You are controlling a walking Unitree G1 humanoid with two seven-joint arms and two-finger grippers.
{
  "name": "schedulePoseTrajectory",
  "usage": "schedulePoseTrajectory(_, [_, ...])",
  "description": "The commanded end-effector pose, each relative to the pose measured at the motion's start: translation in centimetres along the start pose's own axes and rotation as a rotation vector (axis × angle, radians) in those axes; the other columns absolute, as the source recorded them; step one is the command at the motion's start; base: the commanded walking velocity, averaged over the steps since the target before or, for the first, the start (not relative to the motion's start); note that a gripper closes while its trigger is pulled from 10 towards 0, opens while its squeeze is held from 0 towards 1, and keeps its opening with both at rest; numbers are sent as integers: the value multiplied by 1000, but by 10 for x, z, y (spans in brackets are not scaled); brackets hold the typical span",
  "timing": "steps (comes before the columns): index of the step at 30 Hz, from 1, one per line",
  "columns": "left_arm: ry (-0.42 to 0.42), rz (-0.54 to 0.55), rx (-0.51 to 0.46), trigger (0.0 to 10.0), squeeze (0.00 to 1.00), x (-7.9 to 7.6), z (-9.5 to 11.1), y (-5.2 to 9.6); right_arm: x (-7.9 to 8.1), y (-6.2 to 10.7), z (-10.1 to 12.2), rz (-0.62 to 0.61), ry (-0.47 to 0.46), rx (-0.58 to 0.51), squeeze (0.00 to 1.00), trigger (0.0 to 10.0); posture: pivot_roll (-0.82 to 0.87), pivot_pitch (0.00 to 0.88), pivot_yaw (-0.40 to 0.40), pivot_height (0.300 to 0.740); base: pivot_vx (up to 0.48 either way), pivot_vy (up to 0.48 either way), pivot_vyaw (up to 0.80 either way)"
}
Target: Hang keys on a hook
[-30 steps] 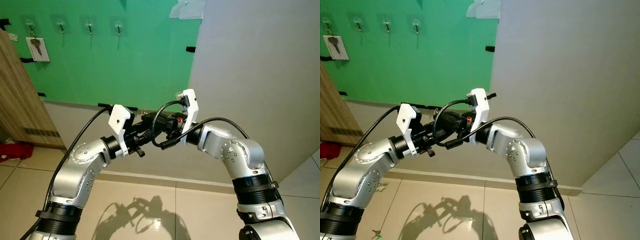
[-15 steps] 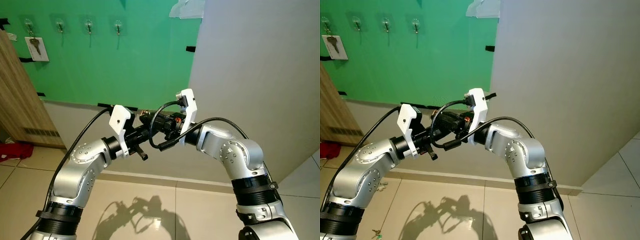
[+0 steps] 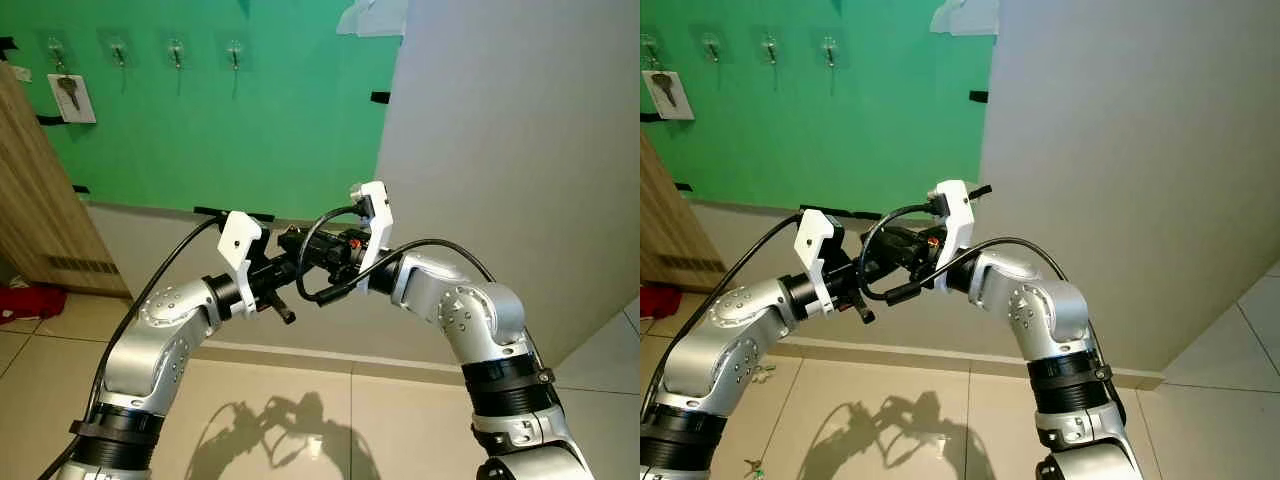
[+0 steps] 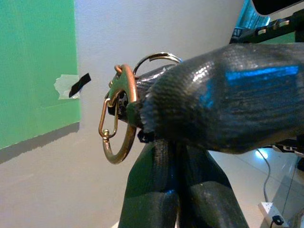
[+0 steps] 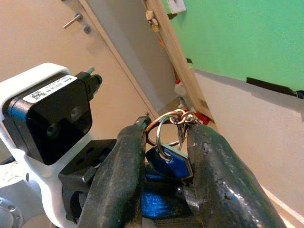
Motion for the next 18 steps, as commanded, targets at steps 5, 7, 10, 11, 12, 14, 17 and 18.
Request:
schedulePoseTrajectory(5, [-25, -10, -27, 0, 0, -2, 10, -3, -8, 2, 4, -45, 8, -29, 1000, 10000, -33, 0, -15, 740, 0, 0, 0])
schedulePoseTrajectory(7, [-25, -10, -26, 0, 0, -2, 10, -3, -16, 4, 10, -93, 95, -41, 1000, 10000, -32, 0, -14, 740, 0, 0, 0])
schedulePoseTrajectory(10, [-28, -9, -22, 0, 0, -2, 10, -3, -25, 8, 12, -142, 207, -25, 1000, 10000, -33, 0, -14, 740, 0, 0, 0])
schedulePoseTrajectory(11, [-29, -8, -20, 0, 0, -2, 10, -3, -27, 9, 13, -151, 211, -27, 1000, 10000, -33, 0, -13, 740, 0, 0, 0])
schedulePoseTrajectory(12, [-29, -8, -20, 0, 0, -2, 10, -3, -27, 9, 13, -151, 211, -27, 1000, 10000, -33, 0, -13, 740, 0, 0, 0])
schedulePoseTrajectory(14, [-30, -8, -19, 0, 0, -2, 9, -3, -32, 11, 14, -174, 201, -38, 1000, 10000, -33, 0, -12, 740, 0, 0, 0])
schedulePoseTrajectory(17, [-32, -7, -16, 0, 0, -2, 9, -3, -39, 12, 19, -213, 191, -67, 1000, 10000, -33, 0, -12, 740, 0, 0, 0])
schedulePoseTrajectory(18, [-32, -7, -16, 0, 0, -2, 9, -3, -39, 12, 19, -213, 191, -67, 1000, 10000, -33, 0, -12, 740, 0, 0, 0])
Point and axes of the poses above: a point about 5 cm out from each wrist's last joint towards the gripper, its own y axis pointing back from the gripper into the wrist, its own z axis along the axis of the wrist's last joint, x = y × z, the point moved 6 cm from there along -y, pointing out of the wrist towards the gripper, and after that the axes turned 10 degrees about y, right-handed, at the moved point
